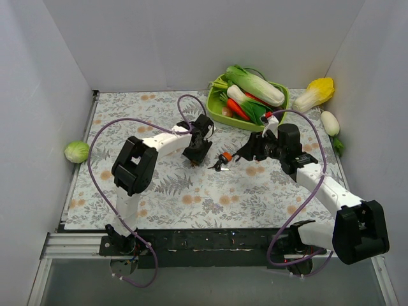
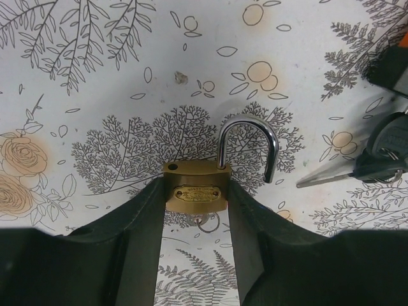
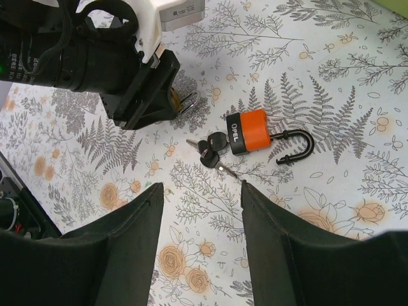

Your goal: Unlock with the key

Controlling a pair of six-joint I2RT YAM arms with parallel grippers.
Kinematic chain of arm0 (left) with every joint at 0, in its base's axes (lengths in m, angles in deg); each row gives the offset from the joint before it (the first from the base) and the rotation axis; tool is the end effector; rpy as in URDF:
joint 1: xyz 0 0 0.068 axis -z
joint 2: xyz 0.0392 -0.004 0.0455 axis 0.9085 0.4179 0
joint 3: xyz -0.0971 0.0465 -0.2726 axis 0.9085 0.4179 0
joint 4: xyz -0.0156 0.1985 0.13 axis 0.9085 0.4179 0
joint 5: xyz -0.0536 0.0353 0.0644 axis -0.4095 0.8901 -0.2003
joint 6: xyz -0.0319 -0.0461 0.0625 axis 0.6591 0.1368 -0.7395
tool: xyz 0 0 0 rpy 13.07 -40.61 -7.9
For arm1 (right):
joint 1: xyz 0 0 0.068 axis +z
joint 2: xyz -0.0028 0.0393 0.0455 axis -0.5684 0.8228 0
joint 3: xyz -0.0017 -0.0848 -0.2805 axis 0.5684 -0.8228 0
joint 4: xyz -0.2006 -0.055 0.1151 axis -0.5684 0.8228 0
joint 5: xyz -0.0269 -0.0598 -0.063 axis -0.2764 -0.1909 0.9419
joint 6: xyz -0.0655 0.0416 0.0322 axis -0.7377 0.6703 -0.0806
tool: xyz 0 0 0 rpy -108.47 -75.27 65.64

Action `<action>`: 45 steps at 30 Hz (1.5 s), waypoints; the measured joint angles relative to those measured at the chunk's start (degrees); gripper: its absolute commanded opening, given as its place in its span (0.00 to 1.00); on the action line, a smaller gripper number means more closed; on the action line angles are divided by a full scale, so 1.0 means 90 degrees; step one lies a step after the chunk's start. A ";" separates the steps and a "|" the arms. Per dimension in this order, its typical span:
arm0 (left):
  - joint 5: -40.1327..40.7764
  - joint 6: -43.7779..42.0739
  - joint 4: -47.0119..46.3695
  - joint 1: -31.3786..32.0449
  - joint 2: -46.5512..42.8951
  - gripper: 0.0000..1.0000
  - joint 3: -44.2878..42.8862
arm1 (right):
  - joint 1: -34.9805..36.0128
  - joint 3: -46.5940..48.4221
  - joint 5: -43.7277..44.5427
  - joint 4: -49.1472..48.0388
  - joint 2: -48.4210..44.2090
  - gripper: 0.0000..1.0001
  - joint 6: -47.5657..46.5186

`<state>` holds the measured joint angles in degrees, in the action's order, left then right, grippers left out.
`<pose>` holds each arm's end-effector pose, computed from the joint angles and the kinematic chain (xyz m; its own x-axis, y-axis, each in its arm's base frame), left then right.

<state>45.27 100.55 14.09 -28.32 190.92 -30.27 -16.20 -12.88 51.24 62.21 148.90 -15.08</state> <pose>0.3348 -0.2452 0.1637 -0.9572 -0.1247 -0.2612 -0.0893 0.9856 -0.1434 0.2448 0.1142 0.2733 -0.5734 0.1046 -0.8126 -0.4975 0.7435 0.4468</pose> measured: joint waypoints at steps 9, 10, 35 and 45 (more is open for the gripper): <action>0.0032 0.0202 -0.0002 0.0032 0.0015 0.70 0.0015 | -0.0083 -0.0015 -0.0112 0.0000 0.0000 0.59 0.0002; 0.0007 0.0231 -0.0053 0.0032 0.0007 0.73 0.0032 | -0.0090 -0.0017 -0.0114 0.0000 0.0000 0.59 0.0000; -0.0971 0.2079 -0.3424 -0.0590 -0.3334 0.98 0.2905 | -0.0131 -0.0068 -0.0051 -0.0002 -0.0357 0.63 -0.0058; -0.1615 0.4129 -0.5469 -0.3320 -0.5583 0.98 0.5119 | -0.0452 -0.0131 0.0214 0.0010 -0.0928 0.65 -0.0236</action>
<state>30.73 137.71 -35.14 -58.20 140.67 15.81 -20.27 -14.06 53.16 62.30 140.55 -17.20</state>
